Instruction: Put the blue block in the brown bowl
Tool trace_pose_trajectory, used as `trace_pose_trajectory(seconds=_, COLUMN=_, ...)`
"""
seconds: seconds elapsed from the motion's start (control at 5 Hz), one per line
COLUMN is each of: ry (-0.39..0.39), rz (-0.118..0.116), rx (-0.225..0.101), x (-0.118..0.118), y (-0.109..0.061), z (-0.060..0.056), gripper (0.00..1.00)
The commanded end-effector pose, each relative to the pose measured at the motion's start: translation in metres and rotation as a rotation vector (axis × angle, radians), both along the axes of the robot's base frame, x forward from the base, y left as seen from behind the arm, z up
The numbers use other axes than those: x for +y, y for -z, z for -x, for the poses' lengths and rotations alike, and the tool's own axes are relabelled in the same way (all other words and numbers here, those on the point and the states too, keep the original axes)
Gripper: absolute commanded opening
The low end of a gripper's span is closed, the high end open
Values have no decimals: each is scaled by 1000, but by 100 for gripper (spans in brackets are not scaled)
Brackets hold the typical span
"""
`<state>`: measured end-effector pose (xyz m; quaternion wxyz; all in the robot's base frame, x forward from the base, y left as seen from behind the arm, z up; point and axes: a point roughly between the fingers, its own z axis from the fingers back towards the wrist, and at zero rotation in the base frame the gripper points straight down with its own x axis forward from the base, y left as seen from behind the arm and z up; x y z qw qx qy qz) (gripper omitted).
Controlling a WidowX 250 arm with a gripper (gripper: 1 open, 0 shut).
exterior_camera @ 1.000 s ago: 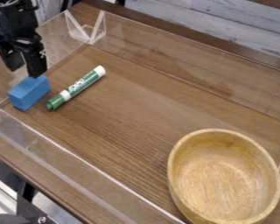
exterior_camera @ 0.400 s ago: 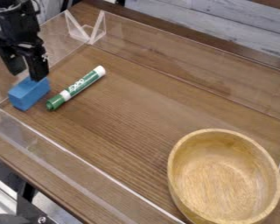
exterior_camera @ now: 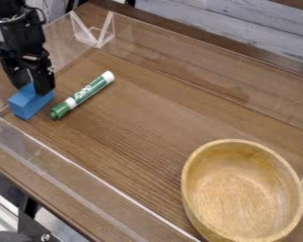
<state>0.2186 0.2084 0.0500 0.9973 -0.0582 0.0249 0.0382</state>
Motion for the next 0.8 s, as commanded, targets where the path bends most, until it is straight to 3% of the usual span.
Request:
trace_pose_trajectory(seconds=0.0, ry=-4, rz=-24, rx=-28, x=5, y=-3, z=-3, gripper=100)
trace_pose_trajectory(seconds=0.2, ry=-2, rz=-20, rx=-31, x=6, y=3, z=-2, gripper=100)
trace_pose_trajectory(seconds=0.4, ry=-3, rz=-16, rx=-32, x=6, y=7, z=-2, gripper=0)
trace_pose_trajectory(seconds=0.6, ry=-2, rz=-15, rx=-31, x=3, y=5, z=-3, gripper=0)
